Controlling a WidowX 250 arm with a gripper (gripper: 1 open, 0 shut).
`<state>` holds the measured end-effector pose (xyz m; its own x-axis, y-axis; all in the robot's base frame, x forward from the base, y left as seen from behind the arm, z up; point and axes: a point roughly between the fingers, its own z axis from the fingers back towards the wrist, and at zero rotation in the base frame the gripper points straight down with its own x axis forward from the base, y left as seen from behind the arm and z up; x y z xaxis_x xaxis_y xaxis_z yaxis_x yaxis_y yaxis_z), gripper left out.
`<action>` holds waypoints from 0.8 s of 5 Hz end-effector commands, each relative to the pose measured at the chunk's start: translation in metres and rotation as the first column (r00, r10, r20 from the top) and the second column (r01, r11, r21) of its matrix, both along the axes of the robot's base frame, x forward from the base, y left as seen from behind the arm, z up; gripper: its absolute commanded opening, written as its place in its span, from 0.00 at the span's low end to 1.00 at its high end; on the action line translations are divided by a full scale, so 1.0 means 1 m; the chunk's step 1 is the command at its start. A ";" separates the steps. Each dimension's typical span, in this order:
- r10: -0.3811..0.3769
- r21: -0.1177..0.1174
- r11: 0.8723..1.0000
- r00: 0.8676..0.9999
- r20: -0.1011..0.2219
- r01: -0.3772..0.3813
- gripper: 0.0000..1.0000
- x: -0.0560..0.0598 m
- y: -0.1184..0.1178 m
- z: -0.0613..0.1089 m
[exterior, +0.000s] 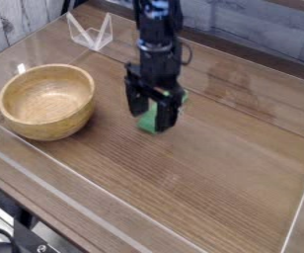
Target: Put green object into wooden bowl
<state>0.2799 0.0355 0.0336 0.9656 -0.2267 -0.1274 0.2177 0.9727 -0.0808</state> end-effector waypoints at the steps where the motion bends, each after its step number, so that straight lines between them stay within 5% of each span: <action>1: -0.001 0.005 1.000 0.999 0.040 0.001 0.00 -0.002 -0.001 -0.004; 3: -0.061 -0.021 0.998 0.995 0.082 0.063 0.00 0.002 -0.003 0.012; 4: 0.029 -0.029 0.999 0.994 0.102 -0.026 0.00 0.005 0.003 0.034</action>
